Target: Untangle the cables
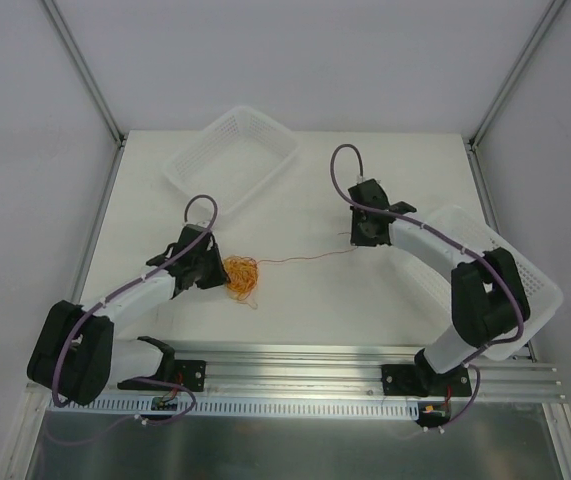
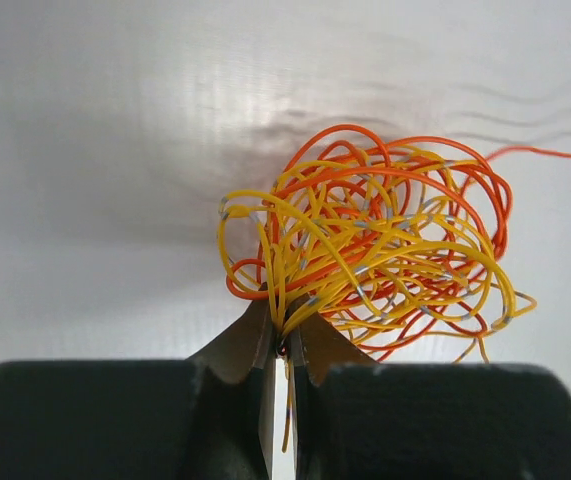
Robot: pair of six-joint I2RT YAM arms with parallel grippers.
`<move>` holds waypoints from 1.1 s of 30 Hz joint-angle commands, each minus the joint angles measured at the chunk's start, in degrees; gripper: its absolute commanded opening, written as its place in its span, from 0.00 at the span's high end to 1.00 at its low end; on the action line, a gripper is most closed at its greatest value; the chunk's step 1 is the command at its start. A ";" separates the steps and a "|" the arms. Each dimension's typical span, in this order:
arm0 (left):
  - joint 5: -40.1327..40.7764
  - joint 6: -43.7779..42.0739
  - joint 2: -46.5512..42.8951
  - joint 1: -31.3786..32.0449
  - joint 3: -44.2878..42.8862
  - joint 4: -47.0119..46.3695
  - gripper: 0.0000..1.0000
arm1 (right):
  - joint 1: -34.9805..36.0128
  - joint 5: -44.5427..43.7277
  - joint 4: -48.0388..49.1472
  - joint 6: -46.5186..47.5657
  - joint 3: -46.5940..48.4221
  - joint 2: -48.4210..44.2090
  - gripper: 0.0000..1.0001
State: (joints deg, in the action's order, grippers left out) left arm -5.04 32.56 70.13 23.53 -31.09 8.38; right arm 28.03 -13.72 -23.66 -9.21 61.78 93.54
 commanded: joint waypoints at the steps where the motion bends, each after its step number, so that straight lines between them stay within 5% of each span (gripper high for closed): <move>1: 3.10 2.42 -2.80 -3.48 1.47 2.69 1.00 | -1.92 -1.41 -3.23 1.39 4.05 -6.43 0.99; 13: 8.55 3.04 -7.02 -8.85 1.65 5.94 0.97 | -9.66 3.34 -6.31 4.55 17.48 -21.10 0.99; 33: 19.27 -2.48 -18.54 -16.32 -4.06 16.92 0.90 | -21.61 9.84 -6.57 5.35 27.08 -23.23 1.00</move>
State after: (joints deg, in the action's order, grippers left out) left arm 9.56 33.71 53.23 8.43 -31.75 22.68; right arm 7.66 -4.71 -31.57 -4.84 85.82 71.09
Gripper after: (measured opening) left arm 0.102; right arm 0.010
